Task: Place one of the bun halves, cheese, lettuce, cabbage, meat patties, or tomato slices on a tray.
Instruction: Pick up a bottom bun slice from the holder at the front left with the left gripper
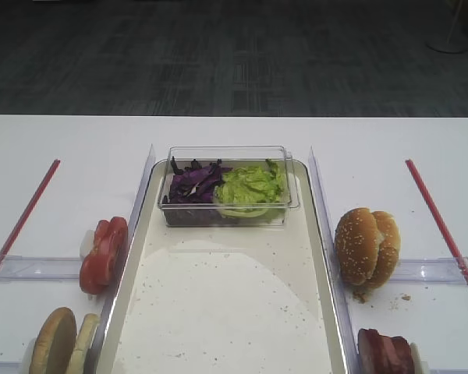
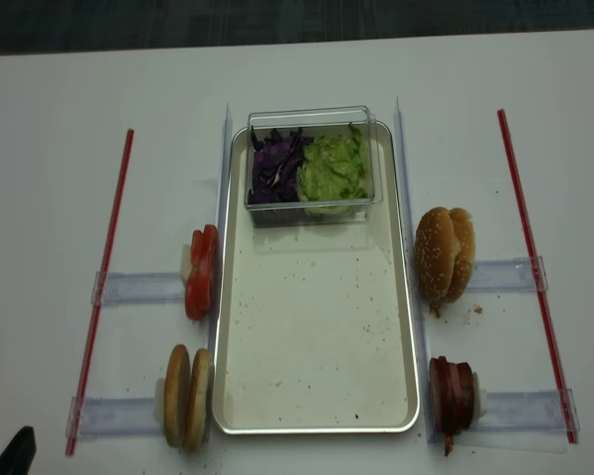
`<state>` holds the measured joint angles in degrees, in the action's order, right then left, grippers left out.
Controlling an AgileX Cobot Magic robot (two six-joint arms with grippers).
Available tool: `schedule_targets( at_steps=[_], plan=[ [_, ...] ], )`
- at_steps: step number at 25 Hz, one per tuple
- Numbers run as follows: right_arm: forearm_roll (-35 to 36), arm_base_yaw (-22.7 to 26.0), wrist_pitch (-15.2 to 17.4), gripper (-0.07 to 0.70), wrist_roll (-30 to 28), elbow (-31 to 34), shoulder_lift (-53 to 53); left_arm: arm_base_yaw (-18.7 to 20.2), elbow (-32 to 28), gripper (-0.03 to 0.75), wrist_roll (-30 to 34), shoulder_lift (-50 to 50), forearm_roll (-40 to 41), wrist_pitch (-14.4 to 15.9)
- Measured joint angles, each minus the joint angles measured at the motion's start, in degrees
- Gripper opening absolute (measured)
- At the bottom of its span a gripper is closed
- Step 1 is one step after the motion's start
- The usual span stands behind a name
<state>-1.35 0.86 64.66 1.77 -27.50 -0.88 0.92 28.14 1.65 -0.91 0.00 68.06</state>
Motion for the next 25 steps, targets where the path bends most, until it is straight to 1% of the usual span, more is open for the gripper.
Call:
schedule_targets(
  at_steps=[20, 22, 25],
  plan=[
    [0.0, 0.0, 0.0, 0.571, 0.0, 0.0, 0.0, 0.0, 0.0, 0.492, 0.0, 0.0, -0.3, 0.0],
    [0.0, 0.0, 0.0, 0.571, 0.0, 0.0, 0.0, 0.0, 0.1, 0.492, 0.0, 0.4, -0.3, 0.5],
    [0.0, 0.0, 0.0, 0.571, 0.0, 0.0, 0.0, 0.0, 1.1, 0.492, 0.2, 4.3, -0.3, 2.0]
  ],
)
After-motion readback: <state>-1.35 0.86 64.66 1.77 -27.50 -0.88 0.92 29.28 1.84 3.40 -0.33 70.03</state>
